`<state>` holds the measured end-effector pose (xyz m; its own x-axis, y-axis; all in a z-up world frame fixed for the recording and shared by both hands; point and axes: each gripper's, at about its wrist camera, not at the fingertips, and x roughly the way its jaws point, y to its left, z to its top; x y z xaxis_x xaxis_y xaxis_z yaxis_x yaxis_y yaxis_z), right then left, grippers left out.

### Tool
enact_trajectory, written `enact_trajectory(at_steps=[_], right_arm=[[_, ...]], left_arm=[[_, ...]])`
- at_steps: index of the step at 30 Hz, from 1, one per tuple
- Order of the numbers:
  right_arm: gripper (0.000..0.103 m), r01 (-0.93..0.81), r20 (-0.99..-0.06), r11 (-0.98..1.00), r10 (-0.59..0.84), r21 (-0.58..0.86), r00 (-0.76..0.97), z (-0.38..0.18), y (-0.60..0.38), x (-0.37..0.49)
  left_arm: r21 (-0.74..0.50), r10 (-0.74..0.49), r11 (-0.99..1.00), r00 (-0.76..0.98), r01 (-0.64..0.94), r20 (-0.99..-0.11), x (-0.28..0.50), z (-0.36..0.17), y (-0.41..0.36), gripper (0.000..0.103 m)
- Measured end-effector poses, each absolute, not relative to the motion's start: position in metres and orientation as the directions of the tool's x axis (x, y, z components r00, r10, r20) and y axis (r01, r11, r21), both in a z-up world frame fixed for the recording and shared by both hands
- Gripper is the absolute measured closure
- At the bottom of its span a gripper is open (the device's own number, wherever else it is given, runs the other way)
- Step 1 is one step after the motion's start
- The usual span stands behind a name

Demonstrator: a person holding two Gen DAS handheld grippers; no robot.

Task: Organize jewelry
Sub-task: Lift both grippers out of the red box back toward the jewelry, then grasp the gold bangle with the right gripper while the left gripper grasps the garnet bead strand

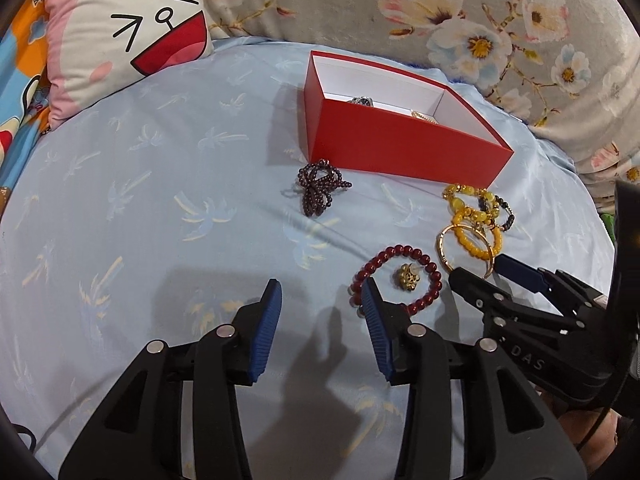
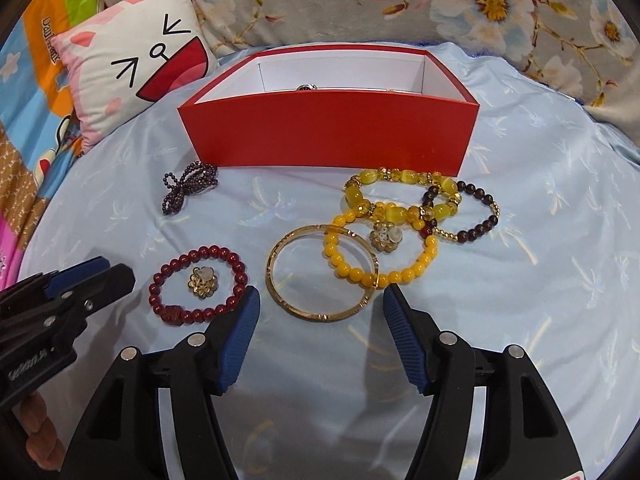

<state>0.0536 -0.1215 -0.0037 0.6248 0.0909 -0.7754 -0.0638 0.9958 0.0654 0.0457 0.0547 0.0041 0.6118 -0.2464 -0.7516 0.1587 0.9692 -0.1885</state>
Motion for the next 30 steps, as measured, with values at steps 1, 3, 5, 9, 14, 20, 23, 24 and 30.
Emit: enact_trajectory(at_steps=[1,3,5,9,14,20,23,24,30], right_arm=[[0.041,-0.061,-0.776,0.997,0.079,0.052,0.626,-0.004,-0.119,0.056],[0.041,-0.056,-0.776,0.998,0.059,0.030,0.628,-0.005,-0.115,0.058],[0.041,-0.053,-0.774,0.998,0.045,0.014,0.631,-0.005,-0.112,0.062],[0.044,-0.046,-0.773,0.999,0.044,0.020,0.632,-0.005,-0.113,0.067],[0.048,-0.048,-0.770,0.999,0.051,0.027,0.636,-0.004,-0.113,0.067],[0.083,-0.041,-0.772,0.997,0.082,0.073,0.630,-0.002,-0.123,0.065],[0.082,-0.030,-0.774,0.995,0.090,0.091,0.627,-0.001,-0.128,0.064],[0.078,-0.028,-0.772,0.995,0.095,0.100,0.628,0.001,-0.129,0.064],[0.047,-0.047,-0.757,0.996,0.083,0.070,0.648,0.008,-0.123,0.078]], left_arm=[[-0.187,-0.246,0.969,0.612,0.159,-0.752,0.045,0.004,0.055,0.062],[-0.188,-0.247,0.969,0.612,0.160,-0.752,0.046,0.003,0.055,0.059],[-0.194,-0.253,0.968,0.609,0.161,-0.752,0.046,0.002,0.055,0.059],[-0.199,-0.258,0.966,0.603,0.163,-0.755,0.047,0.000,0.055,0.059],[-0.202,-0.261,0.965,0.597,0.167,-0.759,0.048,-0.003,0.053,0.059],[-0.204,-0.268,0.963,0.595,0.174,-0.758,0.048,-0.002,0.052,0.059],[-0.204,-0.269,0.963,0.595,0.176,-0.757,0.047,-0.002,0.051,0.059],[-0.204,-0.270,0.963,0.596,0.177,-0.756,0.047,-0.002,0.051,0.059],[-0.202,-0.270,0.963,0.601,0.179,-0.752,0.046,0.001,0.050,0.059]])
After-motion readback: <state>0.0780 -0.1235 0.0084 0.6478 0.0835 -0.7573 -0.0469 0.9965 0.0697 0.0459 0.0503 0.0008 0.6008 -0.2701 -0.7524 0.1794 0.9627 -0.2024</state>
